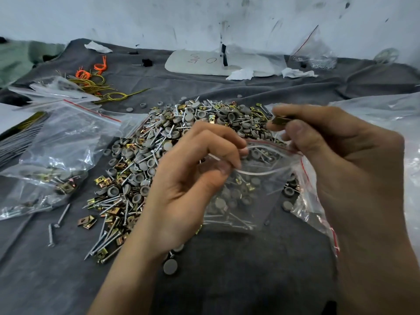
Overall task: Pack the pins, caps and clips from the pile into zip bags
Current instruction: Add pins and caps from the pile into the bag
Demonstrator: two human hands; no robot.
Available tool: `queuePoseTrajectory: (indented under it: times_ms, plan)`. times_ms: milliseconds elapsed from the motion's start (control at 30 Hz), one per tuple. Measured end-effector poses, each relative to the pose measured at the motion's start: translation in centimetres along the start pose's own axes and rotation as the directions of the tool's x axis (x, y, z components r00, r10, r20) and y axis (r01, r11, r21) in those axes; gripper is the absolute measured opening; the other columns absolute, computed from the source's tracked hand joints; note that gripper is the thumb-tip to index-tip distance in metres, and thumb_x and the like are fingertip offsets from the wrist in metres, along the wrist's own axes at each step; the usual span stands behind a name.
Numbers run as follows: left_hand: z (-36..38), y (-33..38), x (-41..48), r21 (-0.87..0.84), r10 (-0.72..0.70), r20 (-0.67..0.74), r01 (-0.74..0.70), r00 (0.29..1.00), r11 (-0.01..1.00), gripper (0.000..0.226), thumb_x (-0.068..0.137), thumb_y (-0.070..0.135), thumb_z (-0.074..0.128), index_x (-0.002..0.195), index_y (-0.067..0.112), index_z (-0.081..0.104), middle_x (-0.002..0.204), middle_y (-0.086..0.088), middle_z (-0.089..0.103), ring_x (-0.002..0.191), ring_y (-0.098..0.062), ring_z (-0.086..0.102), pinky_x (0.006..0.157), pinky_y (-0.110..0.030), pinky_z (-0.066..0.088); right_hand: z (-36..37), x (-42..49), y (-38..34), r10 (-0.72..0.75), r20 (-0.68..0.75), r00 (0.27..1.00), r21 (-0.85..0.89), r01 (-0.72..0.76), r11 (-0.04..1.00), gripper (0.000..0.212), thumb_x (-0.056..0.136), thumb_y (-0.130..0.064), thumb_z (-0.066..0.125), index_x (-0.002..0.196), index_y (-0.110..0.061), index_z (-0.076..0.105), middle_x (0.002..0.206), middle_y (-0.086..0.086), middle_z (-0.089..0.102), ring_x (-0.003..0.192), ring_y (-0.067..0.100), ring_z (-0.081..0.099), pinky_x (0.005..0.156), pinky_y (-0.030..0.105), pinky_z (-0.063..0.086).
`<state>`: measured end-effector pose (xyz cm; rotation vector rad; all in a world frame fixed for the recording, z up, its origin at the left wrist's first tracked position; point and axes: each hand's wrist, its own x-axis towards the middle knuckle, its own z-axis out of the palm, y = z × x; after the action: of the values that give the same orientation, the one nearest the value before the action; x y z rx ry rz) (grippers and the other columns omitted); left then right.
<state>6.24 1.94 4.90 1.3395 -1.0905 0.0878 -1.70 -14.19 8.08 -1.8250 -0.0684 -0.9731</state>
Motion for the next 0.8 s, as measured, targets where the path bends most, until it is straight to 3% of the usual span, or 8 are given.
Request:
queuePoseTrajectory:
  times_ms: [133,300,467,633,800]
  plan:
    - [0.28,-0.10,-0.08,0.008,-0.004,-0.006,0.004,1.000,1.000,0.015,0.088,0.010,0.046,0.090,0.010,0.060,0.109,-0.007,0.060,0.106,-0.034,0.062,0.087,-0.058,0.050,0.00,0.10,0.19,-0.064,0.095,0.993,-0.080,0.072,0.994,0.017,0.086,-0.014,0.064,0.102,-0.020,0.069,0.097,-0.006,0.071,0.098,0.013,0.066,0.082,0.021,0.050]
    - [0.24,-0.09,-0.09,0.000,-0.001,-0.003,0.001,1.000,1.000,0.016,0.088,0.009,0.045,0.091,0.010,0.060,0.110,-0.006,0.059,0.106,-0.036,0.061,0.084,-0.062,0.050,-0.17,0.08,0.65,-0.049,0.121,0.992,-0.004,0.050,0.999,0.017,0.084,-0.017,0.070,0.098,-0.027,0.071,0.095,-0.008,0.072,0.092,0.021,0.069,0.079,0.038,0.056]
    - [0.21,-0.15,-0.15,-0.009,-0.007,-0.006,0.007,1.000,1.000,0.015,0.088,0.010,0.045,0.091,0.010,0.060,0.110,-0.006,0.059,0.106,-0.036,0.061,0.083,-0.063,0.050,-0.15,0.21,0.74,-0.073,0.154,0.985,0.049,0.066,0.997,0.018,0.081,-0.017,0.070,0.096,-0.028,0.070,0.093,-0.014,0.071,0.092,0.014,0.067,0.080,0.026,0.051]
    - [0.19,-0.25,-0.14,-0.036,-0.015,-0.003,0.015,1.000,0.999,0.016,0.089,0.010,0.045,0.091,0.009,0.060,0.111,-0.006,0.059,0.106,-0.036,0.061,0.083,-0.064,0.050,-0.20,0.22,0.60,-0.081,0.180,0.980,0.049,0.073,0.996,0.017,0.081,-0.013,0.069,0.096,-0.022,0.069,0.092,-0.014,0.069,0.092,0.012,0.065,0.078,0.026,0.048]
    - [0.12,-0.31,-0.08,-0.025,-0.005,-0.012,0.005,1.000,1.000,0.016,0.090,0.009,0.045,0.092,0.010,0.060,0.110,-0.004,0.059,0.106,-0.031,0.059,0.082,-0.064,0.049,-0.28,0.12,0.17,-0.051,0.233,0.971,0.038,0.043,0.998,0.019,0.088,-0.017,0.064,0.107,-0.019,0.069,0.105,-0.007,0.070,0.104,0.015,0.065,0.086,0.021,0.049]
